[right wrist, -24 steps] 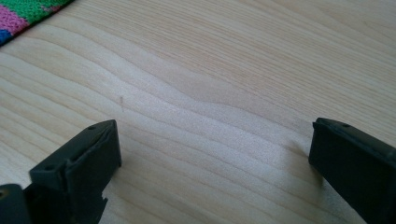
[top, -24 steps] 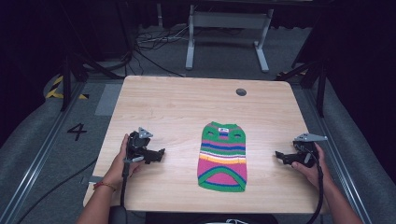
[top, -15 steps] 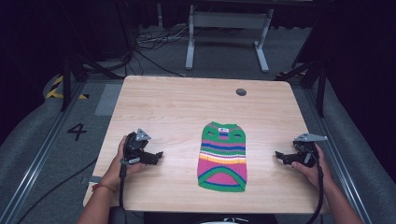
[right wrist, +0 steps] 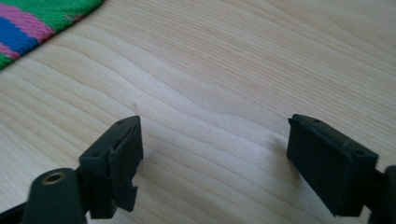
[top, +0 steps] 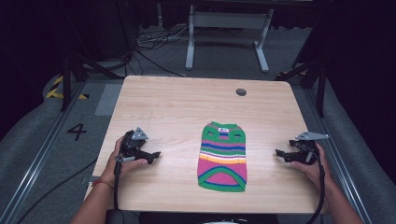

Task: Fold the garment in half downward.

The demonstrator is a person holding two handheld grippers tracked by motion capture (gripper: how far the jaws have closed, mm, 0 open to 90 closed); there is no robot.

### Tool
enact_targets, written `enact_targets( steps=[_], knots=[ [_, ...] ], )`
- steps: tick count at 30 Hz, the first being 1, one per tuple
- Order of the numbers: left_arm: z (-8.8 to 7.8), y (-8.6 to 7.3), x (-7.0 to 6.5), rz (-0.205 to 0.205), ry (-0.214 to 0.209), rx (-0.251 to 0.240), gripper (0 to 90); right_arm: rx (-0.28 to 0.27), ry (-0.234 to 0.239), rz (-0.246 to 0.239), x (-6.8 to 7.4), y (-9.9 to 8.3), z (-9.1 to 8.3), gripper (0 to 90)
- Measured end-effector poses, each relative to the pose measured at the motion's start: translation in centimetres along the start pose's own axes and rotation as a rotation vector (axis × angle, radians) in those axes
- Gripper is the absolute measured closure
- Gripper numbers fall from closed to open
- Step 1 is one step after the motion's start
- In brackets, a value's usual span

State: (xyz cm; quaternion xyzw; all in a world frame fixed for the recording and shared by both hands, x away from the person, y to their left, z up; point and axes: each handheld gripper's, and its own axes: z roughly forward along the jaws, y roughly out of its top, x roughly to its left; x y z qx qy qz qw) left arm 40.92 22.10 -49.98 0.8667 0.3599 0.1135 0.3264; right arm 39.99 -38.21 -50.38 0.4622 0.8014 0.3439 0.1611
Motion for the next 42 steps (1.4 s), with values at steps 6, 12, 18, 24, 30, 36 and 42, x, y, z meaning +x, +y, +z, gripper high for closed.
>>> enact_targets(
  steps=[6, 12, 18, 24, 30, 36, 42],
  knots=[
    [0.2, 1.3, 0.0, 0.042, -0.011, 0.009, 22.5, -0.013, 0.013, -0.029, 0.7, 1.1, -0.1, 22.1],
    [0.7, 3.9, -0.2, 0.078, -0.036, -0.002, 25.2, -0.018, 0.067, -0.098, 2.2, 3.4, -0.1, 28.1],
    [1.4, 7.0, -0.5, 0.11, -0.047, -0.038, 29.1, -0.014, 0.085, -0.156, 3.7, 6.6, 0.8, 32.3],
    [2.7, 10.2, -1.0, 0.144, -0.058, -0.047, 31.9, 0.007, 0.087, -0.196, 4.6, 9.4, 2.6, 36.5],
    [4.3, 12.5, -1.6, 0.158, -0.083, -0.06, 31.7, 0.019, 0.098, -0.204, 5.2, 11.1, 4.0, 38.5],
    [6.4, 14.9, -2.1, 0.171, -0.103, -0.074, 31.8, 0.031, 0.118, -0.21, 5.7, 12.1, 5.6, 40.0],
    [9.5, 16.4, -2.6, 0.155, -0.11, -0.047, 31.0, 0.055, 0.13, -0.197, 5.8, 12.3, 7.5, 43.9]
  ],
)
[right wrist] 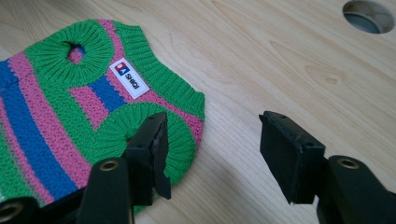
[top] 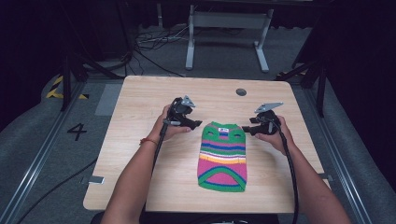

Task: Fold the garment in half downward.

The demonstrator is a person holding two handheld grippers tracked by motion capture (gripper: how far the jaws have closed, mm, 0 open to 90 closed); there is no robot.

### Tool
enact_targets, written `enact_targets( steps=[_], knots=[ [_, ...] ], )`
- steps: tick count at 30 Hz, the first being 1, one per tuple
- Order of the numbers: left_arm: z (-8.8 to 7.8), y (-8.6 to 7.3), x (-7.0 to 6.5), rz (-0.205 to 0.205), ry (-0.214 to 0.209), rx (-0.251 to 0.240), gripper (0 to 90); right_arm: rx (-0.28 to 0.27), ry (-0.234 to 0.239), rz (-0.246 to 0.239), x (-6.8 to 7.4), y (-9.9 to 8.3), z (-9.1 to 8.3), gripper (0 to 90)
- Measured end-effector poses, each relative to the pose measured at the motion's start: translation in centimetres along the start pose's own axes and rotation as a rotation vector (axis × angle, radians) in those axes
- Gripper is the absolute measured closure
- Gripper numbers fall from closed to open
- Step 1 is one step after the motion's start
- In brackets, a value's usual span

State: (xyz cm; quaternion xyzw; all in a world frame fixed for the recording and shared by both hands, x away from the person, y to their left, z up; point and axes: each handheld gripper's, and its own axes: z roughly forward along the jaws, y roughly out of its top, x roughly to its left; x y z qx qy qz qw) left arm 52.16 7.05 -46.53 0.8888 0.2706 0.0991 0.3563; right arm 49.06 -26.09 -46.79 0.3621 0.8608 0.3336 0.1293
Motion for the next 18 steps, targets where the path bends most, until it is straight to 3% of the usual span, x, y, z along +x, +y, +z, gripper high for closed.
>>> enact_targets(
  steps=[5, 9, 15, 17, 18],
  knots=[
    [2.4, 0.7, -0.4, -0.006, -0.027, 0.026, 31.0, 0.013, 0.01, 0.002, 0.1, 0.1, 1.3, 45.4],
    [3.8, 1.4, -0.9, -0.01, -0.045, 0.019, 31.6, 0.024, 0.003, 0.001, 0.2, 0.4, 2.3, 46.6],
    [5.8, 1.9, -1.3, 0.002, -0.035, 0.068, 36.8, 0.031, -0.001, 0.019, 0.2, 0.4, 3.6, 48.0],
    [6.3, 1.7, -1.2, -0.041, -0.049, 0.064, 38.8, 0.007, 0.02, 0.058, -0.2, 0.3, 4.1, 50.9],
    [6.3, 1.7, -1.2, -0.041, -0.049, 0.064, 40.7, 0.007, 0.02, 0.058, -0.2, 0.3, 4.1, 50.9]
  ],
)
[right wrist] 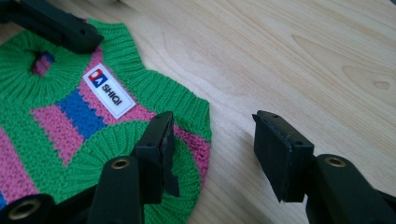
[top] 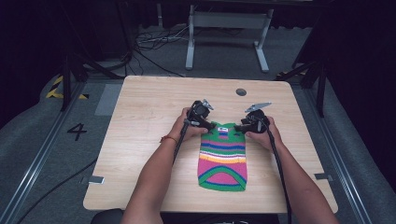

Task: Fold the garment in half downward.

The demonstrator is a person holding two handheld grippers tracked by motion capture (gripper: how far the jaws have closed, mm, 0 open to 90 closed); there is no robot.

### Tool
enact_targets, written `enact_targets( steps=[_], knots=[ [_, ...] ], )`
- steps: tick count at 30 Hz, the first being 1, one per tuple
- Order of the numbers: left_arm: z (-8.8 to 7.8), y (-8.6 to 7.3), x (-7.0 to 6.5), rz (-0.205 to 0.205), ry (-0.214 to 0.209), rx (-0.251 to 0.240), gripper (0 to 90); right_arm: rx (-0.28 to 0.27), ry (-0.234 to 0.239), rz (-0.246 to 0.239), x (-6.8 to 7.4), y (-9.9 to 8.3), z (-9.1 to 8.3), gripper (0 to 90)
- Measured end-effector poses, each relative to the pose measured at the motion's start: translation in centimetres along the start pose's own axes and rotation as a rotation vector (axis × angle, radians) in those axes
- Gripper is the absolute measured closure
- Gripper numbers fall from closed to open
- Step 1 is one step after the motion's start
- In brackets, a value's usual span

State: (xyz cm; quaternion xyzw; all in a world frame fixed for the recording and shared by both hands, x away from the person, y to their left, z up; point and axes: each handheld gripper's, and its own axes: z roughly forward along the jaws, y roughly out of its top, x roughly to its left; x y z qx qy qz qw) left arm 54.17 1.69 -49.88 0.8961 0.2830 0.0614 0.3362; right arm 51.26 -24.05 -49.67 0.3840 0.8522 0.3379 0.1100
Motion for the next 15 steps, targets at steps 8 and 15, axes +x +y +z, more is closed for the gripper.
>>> enact_targets(
  steps=[8, 15],
  knots=[
    [-0.2, 0.1, -0.2, 0.021, -0.052, 0.009, 64.8, 0.045, 0.063, -0.012, -0.3, 0.8, 0.3, 70.8],
    [-0.1, 1.1, -0.3, 0.055, 0.003, 0.051, 81.8, 0.027, 0.093, 0.002, -0.5, 1.2, 0.7, 84.1]
  ],
)
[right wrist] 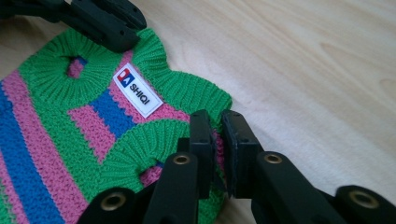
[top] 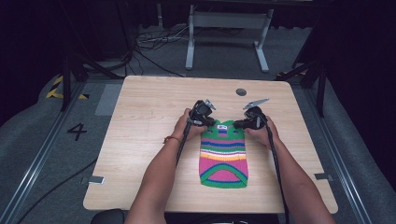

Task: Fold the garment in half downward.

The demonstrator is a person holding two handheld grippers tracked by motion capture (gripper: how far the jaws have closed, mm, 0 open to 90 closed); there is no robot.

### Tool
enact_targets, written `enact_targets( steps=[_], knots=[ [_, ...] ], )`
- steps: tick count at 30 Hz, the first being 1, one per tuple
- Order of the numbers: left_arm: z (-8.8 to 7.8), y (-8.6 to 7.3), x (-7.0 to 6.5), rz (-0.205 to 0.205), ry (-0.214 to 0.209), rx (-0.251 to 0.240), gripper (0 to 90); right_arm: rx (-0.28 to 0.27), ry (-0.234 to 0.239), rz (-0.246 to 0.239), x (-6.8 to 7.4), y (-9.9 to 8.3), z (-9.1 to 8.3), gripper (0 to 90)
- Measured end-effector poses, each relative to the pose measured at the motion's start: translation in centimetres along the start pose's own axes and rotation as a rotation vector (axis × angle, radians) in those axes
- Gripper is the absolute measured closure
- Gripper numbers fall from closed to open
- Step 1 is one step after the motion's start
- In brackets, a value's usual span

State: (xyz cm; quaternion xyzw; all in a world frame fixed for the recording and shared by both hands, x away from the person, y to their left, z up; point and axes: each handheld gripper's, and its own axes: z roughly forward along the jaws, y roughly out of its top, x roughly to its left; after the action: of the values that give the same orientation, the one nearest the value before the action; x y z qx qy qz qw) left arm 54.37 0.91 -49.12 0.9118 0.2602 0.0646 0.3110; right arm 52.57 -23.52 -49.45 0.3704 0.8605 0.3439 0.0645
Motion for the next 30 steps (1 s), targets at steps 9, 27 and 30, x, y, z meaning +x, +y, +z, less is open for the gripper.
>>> enact_targets(
  steps=[9, 27, 30],
  knots=[
    [-1.1, 0.7, 1.2, -0.014, 0.073, -0.048, 82.3, -0.053, -0.053, -0.05, 0.3, 1.4, -0.2, 84.9],
    [-6.7, -1.1, -0.2, 0.104, 0.071, -0.161, 83.1, -0.21, 0.002, -0.17, 3.1, 2.5, -4.1, 84.6],
    [-7.5, -1.6, -1.3, 0.147, 0.073, -0.179, 83.3, -0.206, 0.025, -0.224, 4.4, 2.2, -4.9, 84.3]
  ],
)
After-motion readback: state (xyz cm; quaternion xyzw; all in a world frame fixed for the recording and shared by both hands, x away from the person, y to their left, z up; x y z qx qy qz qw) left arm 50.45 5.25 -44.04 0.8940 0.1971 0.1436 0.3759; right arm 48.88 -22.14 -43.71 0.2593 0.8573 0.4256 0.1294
